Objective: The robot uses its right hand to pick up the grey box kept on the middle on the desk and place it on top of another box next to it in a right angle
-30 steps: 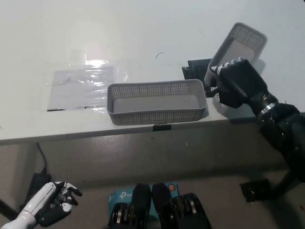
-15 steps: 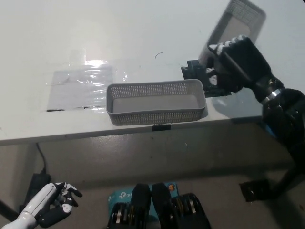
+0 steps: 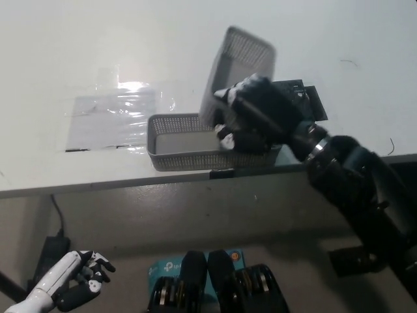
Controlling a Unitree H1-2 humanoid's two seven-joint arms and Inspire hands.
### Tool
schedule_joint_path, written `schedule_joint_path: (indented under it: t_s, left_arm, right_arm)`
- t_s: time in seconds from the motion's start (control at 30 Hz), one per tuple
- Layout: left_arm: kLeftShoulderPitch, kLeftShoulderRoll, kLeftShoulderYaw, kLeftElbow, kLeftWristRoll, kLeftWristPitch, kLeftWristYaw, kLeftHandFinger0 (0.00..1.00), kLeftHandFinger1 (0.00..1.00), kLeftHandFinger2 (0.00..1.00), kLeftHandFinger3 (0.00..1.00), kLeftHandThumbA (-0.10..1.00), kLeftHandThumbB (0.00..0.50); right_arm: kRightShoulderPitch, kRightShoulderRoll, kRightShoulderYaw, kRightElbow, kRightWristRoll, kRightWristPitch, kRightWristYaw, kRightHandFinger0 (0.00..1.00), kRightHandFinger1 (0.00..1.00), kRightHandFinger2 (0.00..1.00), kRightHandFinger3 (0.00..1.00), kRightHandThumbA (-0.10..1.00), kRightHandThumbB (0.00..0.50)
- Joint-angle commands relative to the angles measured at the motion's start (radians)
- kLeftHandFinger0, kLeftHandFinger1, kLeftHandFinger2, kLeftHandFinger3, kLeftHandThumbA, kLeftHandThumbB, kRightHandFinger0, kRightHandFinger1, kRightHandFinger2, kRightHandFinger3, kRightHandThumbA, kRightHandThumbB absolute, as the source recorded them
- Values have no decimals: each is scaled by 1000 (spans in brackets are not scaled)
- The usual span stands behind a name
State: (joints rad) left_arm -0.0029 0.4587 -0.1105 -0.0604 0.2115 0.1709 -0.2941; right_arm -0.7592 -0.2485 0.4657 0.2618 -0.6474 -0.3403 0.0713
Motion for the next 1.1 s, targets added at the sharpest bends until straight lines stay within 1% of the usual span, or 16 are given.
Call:
schedule_joint_path:
  t_s: [0.0, 0.03, 0.1, 0.17, 0.27, 0.33, 0.43, 0.47, 0.53, 0.63, 0.7, 0.77, 0.8, 0.87, 1.0, 1.07]
  left_arm:
    - [-15, 34, 3, 1, 8, -42, -8, 384, 375, 442, 493, 119, 295]
    - [-16, 35, 2, -6, 9, -33, -11, 386, 378, 443, 500, 121, 297]
    - [-18, 35, 2, 0, 8, -35, -11, 380, 373, 438, 502, 115, 288]
    - [-22, 37, 0, -2, 16, -36, -9, 372, 367, 432, 497, 130, 294]
    - [-28, 41, -4, -5, 23, -21, -13, 393, 384, 449, 501, 136, 288]
    - [-28, 38, -2, -6, 19, -26, -9, 374, 371, 441, 497, 121, 296]
    - [-34, 41, -4, -5, 18, -27, -12, 379, 375, 442, 505, 156, 302]
    - [-36, 42, -5, -4, 18, -24, -14, 390, 383, 448, 508, 154, 298]
    - [-39, 42, -9, -2, 24, -35, -10, 366, 361, 424, 489, 151, 305]
    - [-38, 43, -13, -7, 22, -35, -15, 367, 361, 420, 472, 124, 297]
    - [-38, 45, -17, -12, 19, -39, -20, 361, 363, 426, 475, 134, 300]
    - [-38, 47, -22, -15, 27, -38, -19, 367, 368, 431, 483, 154, 299]
    - [-36, 45, -20, -17, 20, -32, -20, 357, 359, 425, 480, 144, 310]
    - [-34, 42, -18, -24, 14, -12, -22, 346, 346, 410, 472, 137, 308]
    - [-30, 42, -20, -32, 16, -10, -21, 337, 335, 396, 471, 126, 306]
    - [-30, 42, -21, -27, 19, -20, -18, 347, 348, 403, 476, 124, 303]
  right_arm:
    - [-20, 19, 2, -13, 53, -58, 42, 0, 25, 409, 361, -100, 270]
    - [-12, 25, 4, -15, 50, -55, 45, 0, 19, 396, 365, -100, 280]
    - [-5, 32, 14, -9, 44, -67, 48, 0, 35, 408, 366, -100, 251]
    - [0, 36, 17, -5, 38, -76, 45, 0, 35, 409, 368, -100, 247]
    - [9, 36, 22, -10, 42, -77, 66, 0, 26, 405, 375, -100, 216]
    - [24, 37, 29, -6, 68, -92, 88, 0, 1, 367, 354, -100, 208]
    - [34, 34, 36, -3, 66, -93, 104, 0, 0, 242, 272, -100, 248]
    - [38, 32, 40, 3, 56, -103, 98, 0, 0, 225, 261, -100, 253]
    - [44, 26, 46, 5, 52, -95, 113, 0, 0, 226, 269, -100, 249]
    - [52, 19, 60, 28, 45, -121, 94, 0, 0, 237, 260, -100, 283]
    - [51, 5, 85, 53, 18, -130, 72, 0, 0, 229, 259, -100, 258]
    - [45, -2, 88, 62, 7, -130, 77, 0, 0, 228, 266, -100, 251]
    - [38, -7, 92, 68, 2, -130, 75, 0, 0, 236, 274, -100, 229]
    - [12, -20, 102, 86, -26, -130, 59, 0, 0, 257, 280, -100, 231]
    - [-20, -34, 109, 105, -41, -130, 33, 0, 13, 316, 289, -100, 158]
    - [-43, -41, 114, 119, -72, -130, 10, 0, 15, 340, 292, -100, 144]
